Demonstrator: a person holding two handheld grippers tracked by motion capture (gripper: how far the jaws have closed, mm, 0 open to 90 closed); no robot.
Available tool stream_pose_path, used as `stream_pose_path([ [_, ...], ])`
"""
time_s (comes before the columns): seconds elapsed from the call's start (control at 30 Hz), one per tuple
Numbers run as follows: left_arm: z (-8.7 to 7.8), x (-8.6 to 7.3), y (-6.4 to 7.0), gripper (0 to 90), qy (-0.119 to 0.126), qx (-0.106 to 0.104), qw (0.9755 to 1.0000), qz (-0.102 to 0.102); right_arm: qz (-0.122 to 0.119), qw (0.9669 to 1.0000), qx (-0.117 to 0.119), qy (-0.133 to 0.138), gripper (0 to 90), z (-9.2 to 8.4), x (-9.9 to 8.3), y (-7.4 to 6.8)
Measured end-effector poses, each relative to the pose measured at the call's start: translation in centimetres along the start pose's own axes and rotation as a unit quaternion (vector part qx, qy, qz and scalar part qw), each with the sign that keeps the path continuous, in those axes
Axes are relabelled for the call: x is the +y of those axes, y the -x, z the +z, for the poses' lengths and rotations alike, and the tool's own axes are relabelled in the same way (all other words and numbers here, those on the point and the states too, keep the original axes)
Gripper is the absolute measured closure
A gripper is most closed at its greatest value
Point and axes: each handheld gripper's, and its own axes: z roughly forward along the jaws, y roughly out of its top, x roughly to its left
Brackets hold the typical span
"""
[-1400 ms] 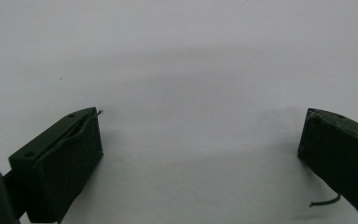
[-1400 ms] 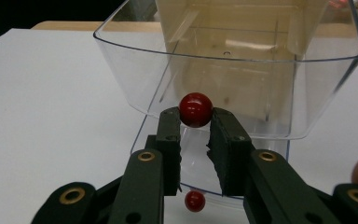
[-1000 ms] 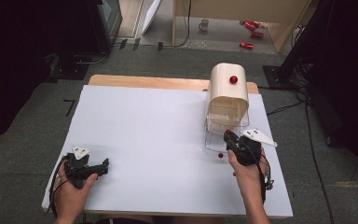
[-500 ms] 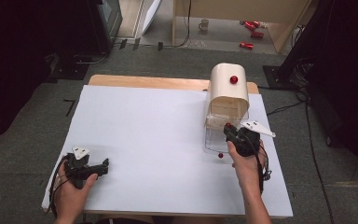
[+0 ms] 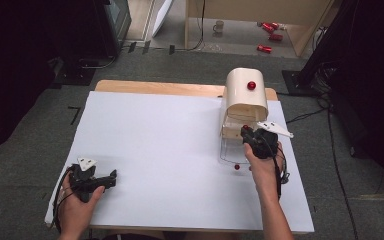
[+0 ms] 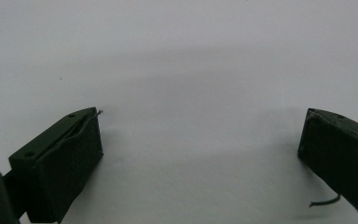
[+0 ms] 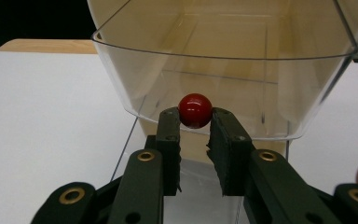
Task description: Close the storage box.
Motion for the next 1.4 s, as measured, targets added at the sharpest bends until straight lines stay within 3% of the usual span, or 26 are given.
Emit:
stream_pose_path([
  [0.4, 0.0, 0.0, 0.0, 0.0, 0.000, 0.000, 1.0000, 0.000, 0.000, 1.0000, -0.002, 0.004, 72.5, 0.8, 0.4, 0.4],
  [0.6, 0.0, 0.0, 0.0, 0.0, 0.000, 0.000, 1.0000, 0.000, 0.010, 0.9999, 0.002, 0.000, 38.5, 0.4, -0.4, 0.9],
  [0.73, 0.0, 0.0, 0.0, 0.0, -0.001, 0.000, 1.0000, 0.000, 0.010, 0.9997, -0.005, -0.022, 9.9, -0.3, -1.4, 1.0],
  [0.8, 0.0, 0.0, 0.0, 0.0, -0.001, 0.000, 1.0000, 0.000, 0.016, 0.9994, 0.007, -0.030, 0.5, -0.8, -1.9, 1.1],
  [0.97, 0.0, 0.0, 0.0, 0.0, 0.000, 0.000, 1.0000, 0.000, -0.005, 0.9991, 0.004, -0.042, 0.0, -2.1, -3.3, 0.9],
  [1.07, 0.0, 0.0, 0.0, 0.0, 0.000, 0.000, 1.0000, 0.000, -0.004, 0.9990, 0.003, -0.044, 0.0, -2.5, -3.8, 0.8],
  [1.4, 0.0, 0.0, 0.0, 0.0, 0.000, 0.000, 1.0000, 0.000, -0.010, 0.9988, -0.009, -0.048, 0.0, -4.4, -8.3, -0.1],
])
